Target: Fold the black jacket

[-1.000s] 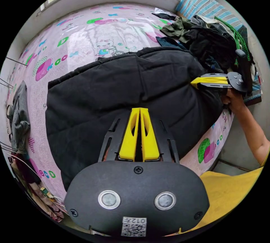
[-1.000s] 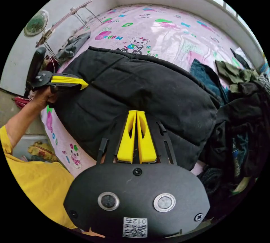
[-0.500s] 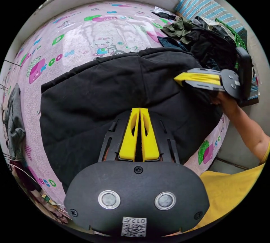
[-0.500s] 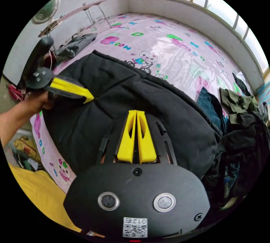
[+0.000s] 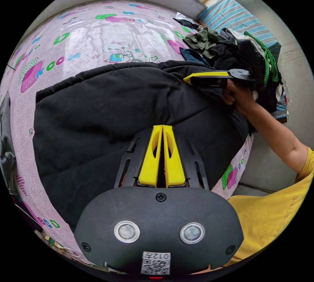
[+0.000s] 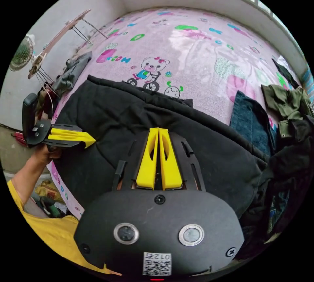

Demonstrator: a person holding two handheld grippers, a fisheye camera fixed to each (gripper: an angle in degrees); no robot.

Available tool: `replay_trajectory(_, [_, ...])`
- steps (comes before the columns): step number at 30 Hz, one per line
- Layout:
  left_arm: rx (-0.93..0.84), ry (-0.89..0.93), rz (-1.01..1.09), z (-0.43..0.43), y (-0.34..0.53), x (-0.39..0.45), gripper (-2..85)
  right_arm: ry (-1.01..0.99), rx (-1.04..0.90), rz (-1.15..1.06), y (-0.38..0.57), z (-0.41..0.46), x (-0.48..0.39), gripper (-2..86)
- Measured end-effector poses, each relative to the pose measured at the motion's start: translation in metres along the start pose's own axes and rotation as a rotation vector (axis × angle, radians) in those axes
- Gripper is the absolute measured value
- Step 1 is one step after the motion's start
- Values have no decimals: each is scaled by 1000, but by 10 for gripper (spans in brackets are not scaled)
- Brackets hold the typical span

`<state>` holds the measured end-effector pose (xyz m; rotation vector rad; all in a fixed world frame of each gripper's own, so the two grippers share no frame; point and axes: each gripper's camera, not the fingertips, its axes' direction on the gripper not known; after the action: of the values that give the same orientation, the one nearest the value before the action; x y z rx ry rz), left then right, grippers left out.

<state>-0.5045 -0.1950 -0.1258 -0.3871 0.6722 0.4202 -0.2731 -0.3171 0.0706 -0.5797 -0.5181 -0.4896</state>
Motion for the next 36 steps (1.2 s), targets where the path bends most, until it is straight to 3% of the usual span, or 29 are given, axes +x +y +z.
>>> replay_trajectory(2, [26, -13, -4, -12, 11, -1, 1, -72, 49, -91, 4, -5, -14, -1])
replay_trajectory(5, [110, -49, 18, -43, 37, 3, 3, -81, -31, -159, -3, 19, -23, -1])
replay_trajectory(10, [172, -125, -25, -94, 109, -3, 4, -68, -84, -20, -27, 57, 5, -1])
replay_trajectory(14, [227, -218, -241, -145, 201, -45, 6, -28, -50, 71, -31, 56, 15, -1])
replay_trajectory(19, [318, -179, -441, -187, 297, -98, 14, -145, 58, -119, 9, 18, -40, -1])
replay_trajectory(25, [277, -152, -332, -190, 320, -124, 59, -264, 28, -369, 80, 9, -144, 0])
replay_trajectory(28, [259, -4, -255, -181, 319, -148, 81, -248, -31, -430, 102, 20, -179, 0])
replay_trajectory(36, [196, 124, -34, -185, 320, -191, 86, -224, -157, -313, 115, 47, -186, -1])
